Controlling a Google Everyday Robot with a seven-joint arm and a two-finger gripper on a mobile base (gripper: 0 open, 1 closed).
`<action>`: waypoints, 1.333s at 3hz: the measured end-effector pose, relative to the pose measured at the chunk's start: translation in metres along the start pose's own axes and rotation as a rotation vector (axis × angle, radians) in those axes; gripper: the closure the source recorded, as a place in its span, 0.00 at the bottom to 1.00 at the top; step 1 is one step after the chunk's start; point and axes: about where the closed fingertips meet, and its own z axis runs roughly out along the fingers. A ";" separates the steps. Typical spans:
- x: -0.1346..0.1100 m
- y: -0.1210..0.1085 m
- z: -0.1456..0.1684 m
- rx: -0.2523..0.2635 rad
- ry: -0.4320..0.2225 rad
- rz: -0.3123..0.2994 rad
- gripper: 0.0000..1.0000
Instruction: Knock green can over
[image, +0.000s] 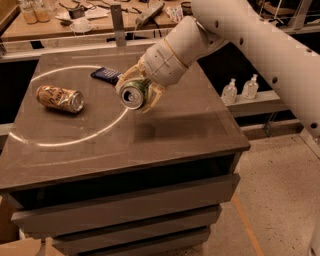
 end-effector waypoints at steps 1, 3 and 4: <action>0.000 0.000 0.000 0.000 0.000 0.000 1.00; -0.033 -0.019 -0.009 -0.171 0.139 -0.200 1.00; -0.028 -0.025 0.001 -0.320 0.224 -0.274 1.00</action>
Offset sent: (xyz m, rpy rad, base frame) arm -0.0299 0.0102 0.0407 -0.1555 -0.2211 0.0928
